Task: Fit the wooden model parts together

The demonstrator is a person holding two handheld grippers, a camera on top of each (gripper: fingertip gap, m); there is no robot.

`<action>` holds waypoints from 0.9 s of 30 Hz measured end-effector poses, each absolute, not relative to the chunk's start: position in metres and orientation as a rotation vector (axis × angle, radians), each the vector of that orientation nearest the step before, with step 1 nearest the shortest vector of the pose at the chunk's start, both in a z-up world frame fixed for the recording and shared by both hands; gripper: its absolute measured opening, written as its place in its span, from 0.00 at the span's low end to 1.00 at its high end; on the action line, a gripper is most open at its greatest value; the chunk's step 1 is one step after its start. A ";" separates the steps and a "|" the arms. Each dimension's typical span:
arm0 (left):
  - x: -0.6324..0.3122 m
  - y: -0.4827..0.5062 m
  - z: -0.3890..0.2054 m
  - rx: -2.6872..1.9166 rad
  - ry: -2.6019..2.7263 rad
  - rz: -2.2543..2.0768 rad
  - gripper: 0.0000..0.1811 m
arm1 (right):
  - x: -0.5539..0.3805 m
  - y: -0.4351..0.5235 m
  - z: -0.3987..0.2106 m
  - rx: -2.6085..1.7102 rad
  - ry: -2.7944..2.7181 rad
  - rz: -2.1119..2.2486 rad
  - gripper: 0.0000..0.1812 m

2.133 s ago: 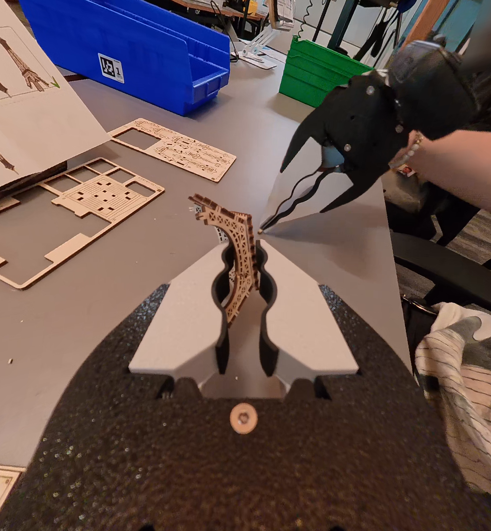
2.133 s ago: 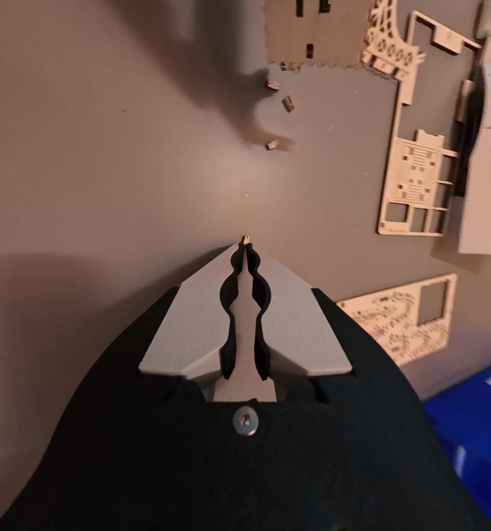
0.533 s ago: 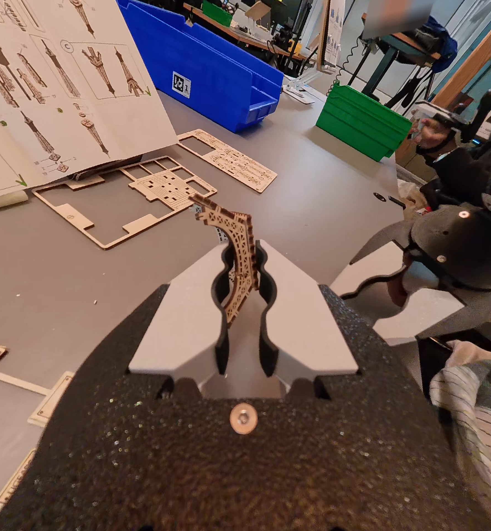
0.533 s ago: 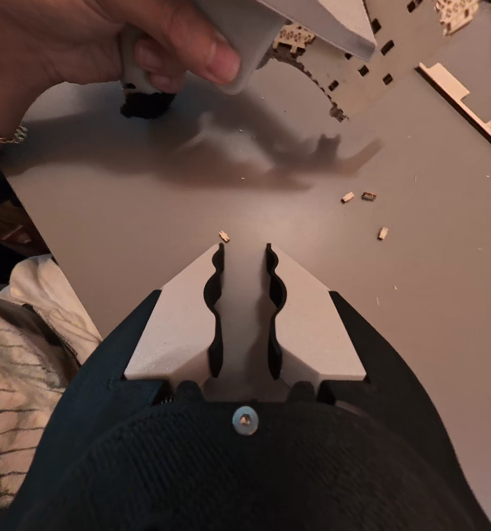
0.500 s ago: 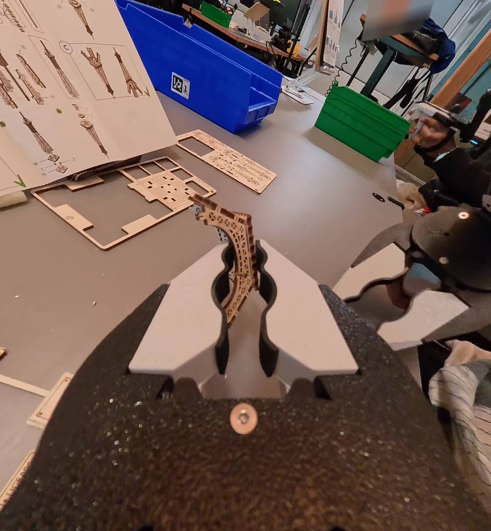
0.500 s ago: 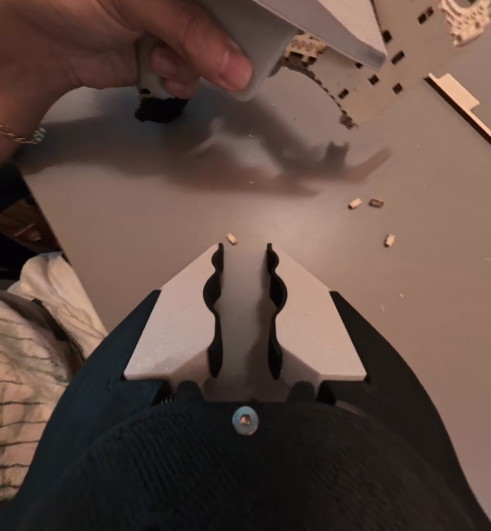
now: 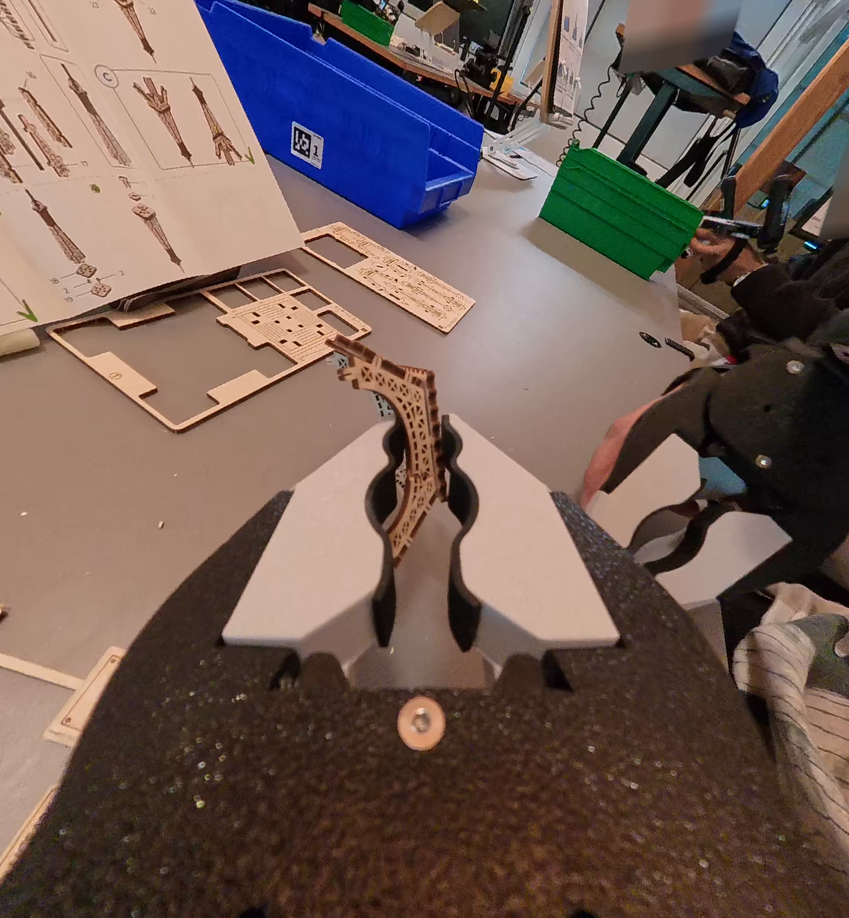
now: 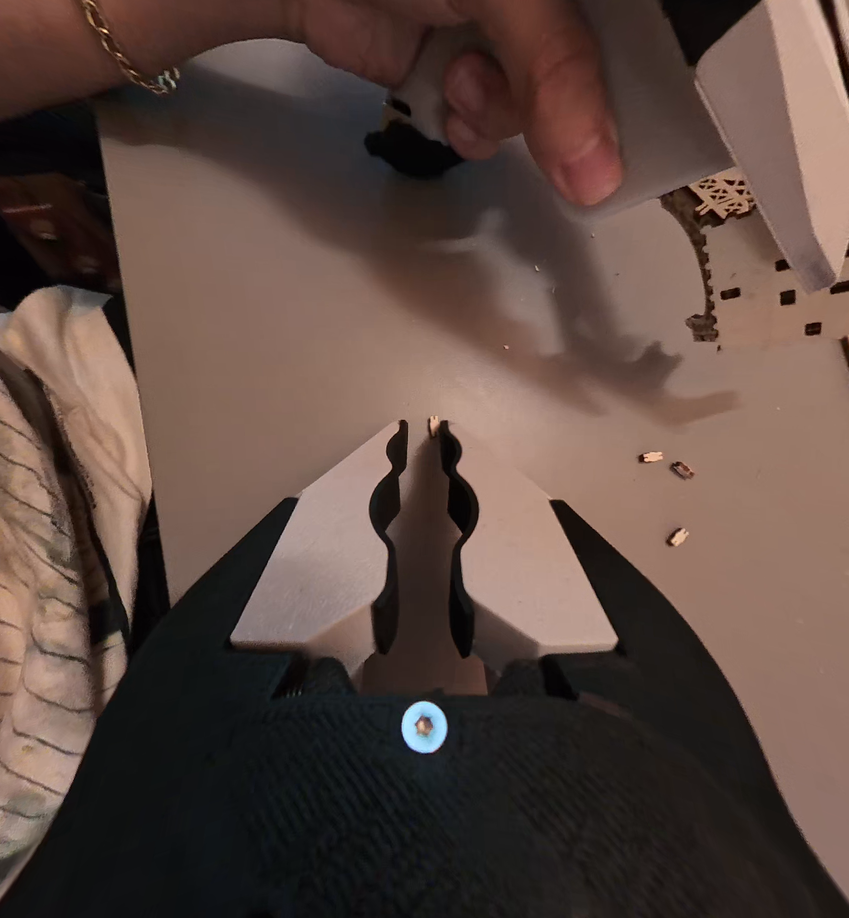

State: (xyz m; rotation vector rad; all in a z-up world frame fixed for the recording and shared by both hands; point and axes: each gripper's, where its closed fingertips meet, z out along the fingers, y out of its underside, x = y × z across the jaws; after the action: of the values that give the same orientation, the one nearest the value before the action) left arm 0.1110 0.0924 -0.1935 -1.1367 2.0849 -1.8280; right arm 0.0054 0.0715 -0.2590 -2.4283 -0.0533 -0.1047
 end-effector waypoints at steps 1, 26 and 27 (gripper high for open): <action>0.111 0.092 -0.194 -1.135 2.087 -1.828 0.06 | 0.006 0.072 -0.259 -2.424 -0.057 -0.084 0.05; 0.109 0.091 -0.193 -1.107 2.102 -1.825 0.06 | 0.011 0.071 -0.259 -2.353 -0.097 -0.137 0.00; 0.109 0.090 -0.192 -1.106 2.100 -1.830 0.06 | 0.015 0.070 -0.258 -2.353 -0.092 -0.196 0.01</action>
State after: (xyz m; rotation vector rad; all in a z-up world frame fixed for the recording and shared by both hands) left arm 0.1089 0.0904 -0.1922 -1.1057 2.0999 -1.8299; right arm 0.0150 0.0702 -0.2581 -2.3528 -0.0922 -0.1961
